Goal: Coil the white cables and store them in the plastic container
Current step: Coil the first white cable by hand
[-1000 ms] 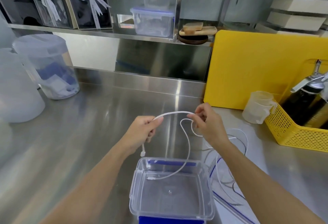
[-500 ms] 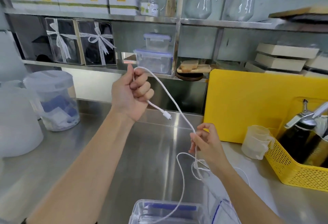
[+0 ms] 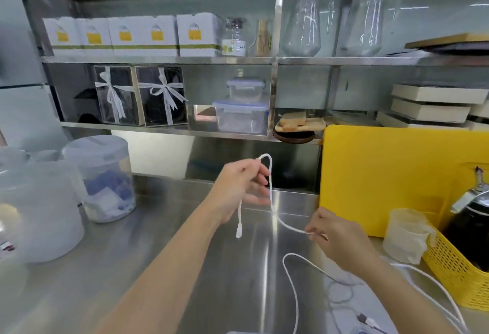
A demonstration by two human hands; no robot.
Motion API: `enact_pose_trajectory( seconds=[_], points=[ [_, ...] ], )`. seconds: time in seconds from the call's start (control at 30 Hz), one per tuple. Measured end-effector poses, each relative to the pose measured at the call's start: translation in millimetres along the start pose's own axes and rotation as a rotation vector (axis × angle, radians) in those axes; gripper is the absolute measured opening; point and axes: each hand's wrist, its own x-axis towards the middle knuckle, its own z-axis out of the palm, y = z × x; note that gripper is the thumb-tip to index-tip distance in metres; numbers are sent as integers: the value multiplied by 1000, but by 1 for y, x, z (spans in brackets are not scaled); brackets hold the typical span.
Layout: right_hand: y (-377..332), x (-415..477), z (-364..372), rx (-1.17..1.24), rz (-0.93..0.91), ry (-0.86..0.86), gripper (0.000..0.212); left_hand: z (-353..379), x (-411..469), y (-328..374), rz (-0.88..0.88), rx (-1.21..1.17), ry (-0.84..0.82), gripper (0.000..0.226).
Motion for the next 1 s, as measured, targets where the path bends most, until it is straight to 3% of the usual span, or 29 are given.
enact_pose_trajectory(
  seconds=[0.07, 0.2, 0.27, 0.53, 0.67, 0.77, 0.87, 1.0],
  points=[
    [-6, 3, -14, 98, -68, -86, 12, 6, -1, -10, -53, 120, -72, 32],
    [-21, 8, -38, 378, -172, 49, 7, 15, -7, -25, -115, 199, -258, 36],
    [-25, 12, -45, 435, -141, 120, 12, 21, -12, -29, -128, 171, -345, 41],
    [-23, 19, -46, 395, 113, 275, 25, 23, -22, -34, -178, -385, -505, 39],
    [-16, 17, -38, 664, 98, 273, 8, 17, -22, -25, -219, -532, -485, 36],
    [-12, 9, -34, 701, 18, 315, 20, 12, -20, -25, -169, -410, -472, 40],
    [-12, 12, -37, 554, -44, 314, 11, 13, -20, -28, -203, -240, -497, 41],
    [-16, 17, -40, 549, 17, 336, 6, 19, -24, -30, -278, -267, -526, 40]
  ],
)
